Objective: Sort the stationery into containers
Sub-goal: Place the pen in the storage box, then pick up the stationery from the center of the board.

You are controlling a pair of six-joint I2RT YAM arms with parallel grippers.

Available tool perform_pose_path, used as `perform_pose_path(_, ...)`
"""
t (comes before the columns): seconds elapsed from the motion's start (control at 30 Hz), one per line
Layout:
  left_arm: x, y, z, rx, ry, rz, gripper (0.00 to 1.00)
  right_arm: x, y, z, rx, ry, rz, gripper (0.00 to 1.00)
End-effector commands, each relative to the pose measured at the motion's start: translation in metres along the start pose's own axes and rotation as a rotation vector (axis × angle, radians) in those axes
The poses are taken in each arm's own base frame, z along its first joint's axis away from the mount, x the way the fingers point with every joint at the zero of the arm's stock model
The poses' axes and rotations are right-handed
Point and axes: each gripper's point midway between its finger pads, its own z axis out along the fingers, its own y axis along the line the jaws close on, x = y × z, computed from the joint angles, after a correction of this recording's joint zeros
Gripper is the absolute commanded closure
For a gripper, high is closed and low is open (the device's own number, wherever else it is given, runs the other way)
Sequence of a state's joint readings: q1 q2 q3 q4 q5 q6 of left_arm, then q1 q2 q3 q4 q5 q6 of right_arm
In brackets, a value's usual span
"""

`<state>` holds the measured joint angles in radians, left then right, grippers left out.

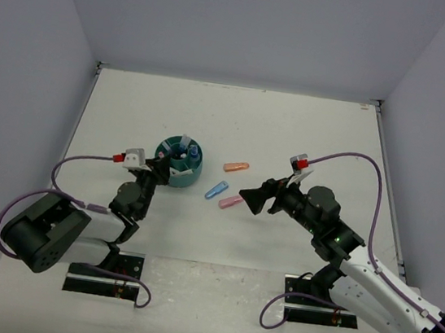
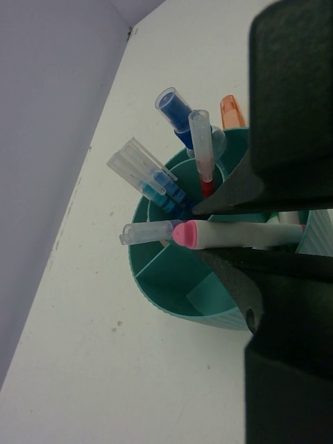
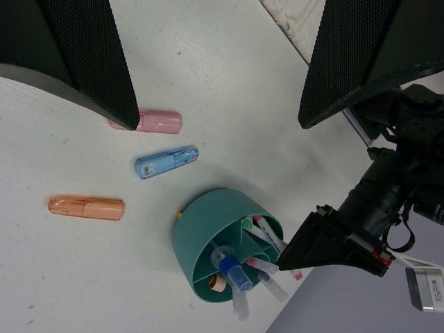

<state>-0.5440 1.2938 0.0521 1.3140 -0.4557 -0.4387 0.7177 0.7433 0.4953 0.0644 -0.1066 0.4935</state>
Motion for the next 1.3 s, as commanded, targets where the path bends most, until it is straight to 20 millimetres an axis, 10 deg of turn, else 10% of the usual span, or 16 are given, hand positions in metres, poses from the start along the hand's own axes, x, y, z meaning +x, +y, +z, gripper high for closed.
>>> perform_pose_path(0.0,-0.076,-0.023,-0.014,0.095,-0.293,-0.166,0.69,-0.011,0.004,-0.002,-0.011,-0.036,-0.024,0.02)
perform_pose_path(0.43,-0.099,-0.043,-0.043,0.187,-0.295,-0.272,0.19,-0.007,-0.010,0.011,0.080,0.008,0.024,0.02)
perform_pose_path(0.6,-0.104,-0.047,-0.038,0.115,-0.173,-0.291,0.00,0.029,-0.054,0.023,0.359,0.203,0.118,0.04)
perform_pose_path(0.83,-0.111,-0.063,-0.025,-0.124,0.227,-0.188,0.00,0.058,-0.088,0.034,0.725,0.378,0.244,0.27)
perform_pose_path(0.9,-0.086,-0.051,-0.030,-0.222,0.382,-0.088,0.00,0.066,-0.082,0.043,0.737,0.350,0.309,0.27)
perform_pose_path(1.27,-0.106,-0.011,-0.061,-0.452,0.328,-0.197,0.00,0.068,-0.057,0.077,0.698,0.291,0.411,0.31)
